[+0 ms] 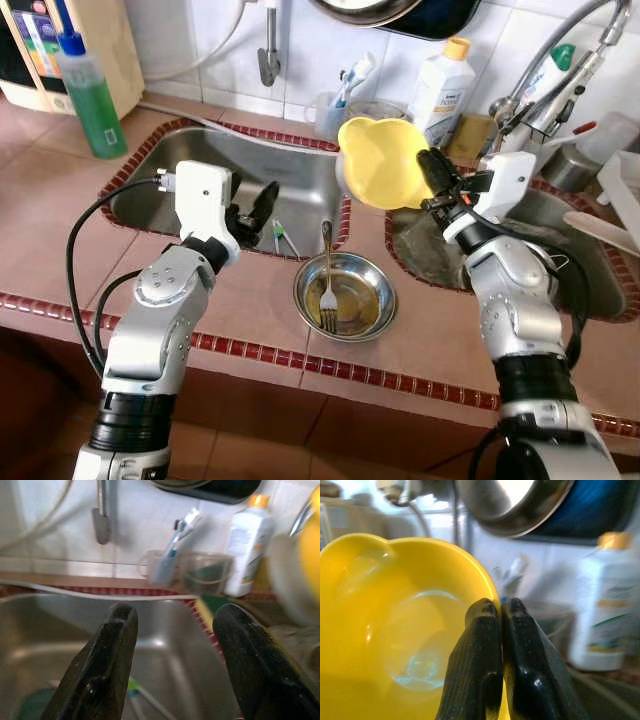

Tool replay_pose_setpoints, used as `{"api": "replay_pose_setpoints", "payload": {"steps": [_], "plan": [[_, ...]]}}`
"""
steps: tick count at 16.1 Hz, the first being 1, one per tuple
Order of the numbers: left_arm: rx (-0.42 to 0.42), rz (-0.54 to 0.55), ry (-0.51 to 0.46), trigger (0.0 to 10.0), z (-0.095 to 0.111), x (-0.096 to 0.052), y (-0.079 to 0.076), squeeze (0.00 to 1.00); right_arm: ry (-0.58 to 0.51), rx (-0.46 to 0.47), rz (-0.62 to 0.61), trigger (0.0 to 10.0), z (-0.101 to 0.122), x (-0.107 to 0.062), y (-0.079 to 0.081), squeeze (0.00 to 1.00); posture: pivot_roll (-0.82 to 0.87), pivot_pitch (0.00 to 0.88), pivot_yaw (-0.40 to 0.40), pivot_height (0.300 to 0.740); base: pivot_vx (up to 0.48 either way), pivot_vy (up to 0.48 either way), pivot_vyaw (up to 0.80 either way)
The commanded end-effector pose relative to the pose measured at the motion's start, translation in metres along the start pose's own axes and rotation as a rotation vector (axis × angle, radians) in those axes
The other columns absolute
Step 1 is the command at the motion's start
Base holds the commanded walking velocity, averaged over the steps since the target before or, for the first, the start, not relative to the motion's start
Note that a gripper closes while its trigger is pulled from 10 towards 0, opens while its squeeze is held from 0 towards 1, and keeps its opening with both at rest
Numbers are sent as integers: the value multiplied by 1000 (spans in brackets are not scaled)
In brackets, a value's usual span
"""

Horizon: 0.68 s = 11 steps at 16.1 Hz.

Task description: Kitchen organization

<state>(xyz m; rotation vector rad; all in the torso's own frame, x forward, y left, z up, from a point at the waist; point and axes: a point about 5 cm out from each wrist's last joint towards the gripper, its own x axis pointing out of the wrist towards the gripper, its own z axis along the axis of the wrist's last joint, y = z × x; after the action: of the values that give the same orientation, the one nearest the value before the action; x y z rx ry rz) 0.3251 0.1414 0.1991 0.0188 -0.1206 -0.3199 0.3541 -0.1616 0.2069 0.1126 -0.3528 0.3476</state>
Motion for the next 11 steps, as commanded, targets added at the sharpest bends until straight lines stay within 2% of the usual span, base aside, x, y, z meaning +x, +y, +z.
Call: {"api": "replay_pose_setpoints", "payload": {"steps": [1,4,6,11], "plan": [[34,12,-17,10000,2,3,1,0,-45,-24,-34,10000,10,-1,-2,0,40,31,-75,740,0,0,0],[-26,4,-23,10000,-3,10,10,0,-66,-118,-129,10000,5,-14,10,0,19,23,-56,740,0,0,0],[-47,18,-21,10000,-4,13,13,0,-57,-127,-142,10000,2,-17,16,0,16,22,-50,740,0,0,0],[-50,13,-27,10000,-5,14,13,0,-54,-132,-143,10000,0,-19,25,0,14,21,-51,740,0,305,0]]}}
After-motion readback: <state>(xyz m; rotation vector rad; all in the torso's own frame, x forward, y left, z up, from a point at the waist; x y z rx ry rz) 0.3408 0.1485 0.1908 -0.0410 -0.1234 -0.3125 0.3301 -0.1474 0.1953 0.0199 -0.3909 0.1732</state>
